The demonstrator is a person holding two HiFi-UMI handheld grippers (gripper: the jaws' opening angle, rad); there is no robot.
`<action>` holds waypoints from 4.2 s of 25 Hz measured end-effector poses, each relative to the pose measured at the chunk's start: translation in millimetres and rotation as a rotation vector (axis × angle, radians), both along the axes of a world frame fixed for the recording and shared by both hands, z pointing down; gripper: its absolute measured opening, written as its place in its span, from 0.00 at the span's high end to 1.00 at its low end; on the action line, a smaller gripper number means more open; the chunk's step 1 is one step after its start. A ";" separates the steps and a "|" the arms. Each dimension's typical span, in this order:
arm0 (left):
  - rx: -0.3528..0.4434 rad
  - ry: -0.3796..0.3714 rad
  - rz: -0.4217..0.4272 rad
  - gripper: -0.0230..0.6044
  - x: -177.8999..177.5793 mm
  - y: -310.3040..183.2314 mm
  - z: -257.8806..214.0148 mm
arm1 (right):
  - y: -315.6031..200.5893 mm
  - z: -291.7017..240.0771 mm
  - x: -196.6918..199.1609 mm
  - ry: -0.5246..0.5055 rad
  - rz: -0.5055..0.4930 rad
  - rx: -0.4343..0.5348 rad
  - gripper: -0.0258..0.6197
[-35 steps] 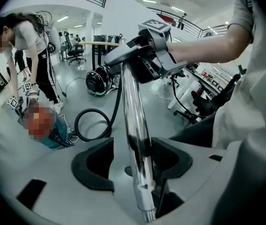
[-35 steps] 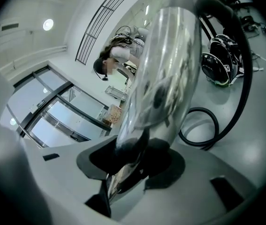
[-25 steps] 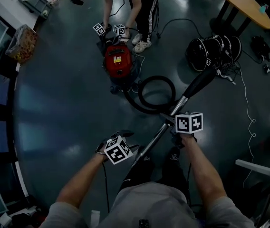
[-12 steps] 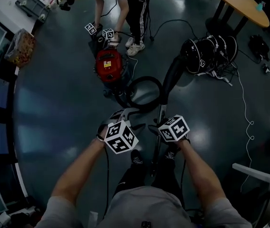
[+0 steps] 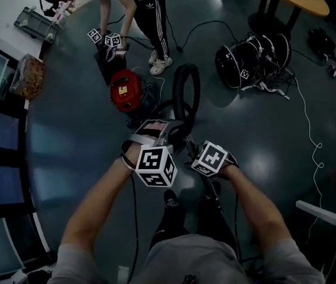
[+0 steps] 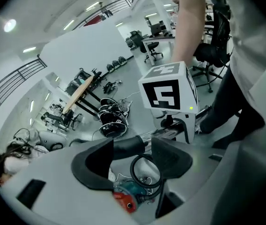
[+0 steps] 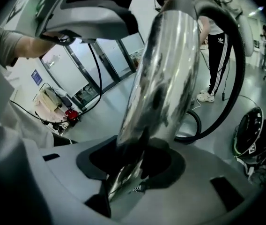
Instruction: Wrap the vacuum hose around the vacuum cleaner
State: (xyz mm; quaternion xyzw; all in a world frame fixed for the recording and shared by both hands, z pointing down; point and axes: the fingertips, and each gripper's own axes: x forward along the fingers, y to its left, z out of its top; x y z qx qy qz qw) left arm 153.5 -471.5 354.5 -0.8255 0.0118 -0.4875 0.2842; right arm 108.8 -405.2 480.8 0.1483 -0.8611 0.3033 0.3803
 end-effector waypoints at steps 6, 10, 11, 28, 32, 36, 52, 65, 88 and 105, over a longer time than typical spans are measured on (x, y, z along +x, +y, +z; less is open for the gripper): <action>-0.056 -0.168 0.078 0.47 18.7 16.3 9.2 | 16.8 8.6 27.4 0.092 -0.183 0.002 0.70; -0.071 -0.227 0.118 0.47 30.7 26.3 5.8 | 27.5 9.3 44.6 0.149 -0.309 0.012 0.70; -0.073 -0.265 0.139 0.47 30.5 28.9 9.1 | 28.4 7.9 48.4 0.157 -0.331 0.017 0.70; -0.210 -0.605 0.348 0.47 19.8 17.6 65.7 | 17.6 -8.7 83.2 0.233 -0.340 -0.042 0.70; -0.294 -0.607 0.376 0.48 -3.2 14.7 89.3 | 3.1 -10.7 84.2 0.276 -0.279 -0.037 0.71; -0.365 -0.546 0.356 0.53 -20.1 13.1 119.5 | -11.7 2.7 79.0 0.333 -0.247 -0.002 0.74; -0.435 -0.271 0.186 0.69 -43.6 -16.0 234.7 | -56.8 94.3 54.9 0.419 -0.325 0.059 0.76; -0.279 -0.229 -0.017 0.69 -20.2 -43.0 392.9 | -91.6 261.3 83.9 0.458 -0.483 0.250 0.76; -0.308 -0.253 -0.361 0.69 -63.9 -107.2 663.9 | -182.6 547.1 41.1 0.373 -0.750 0.424 0.77; -0.318 -0.308 -0.446 0.69 -74.6 -119.7 737.4 | -203.8 629.5 30.8 0.410 -0.741 0.417 0.77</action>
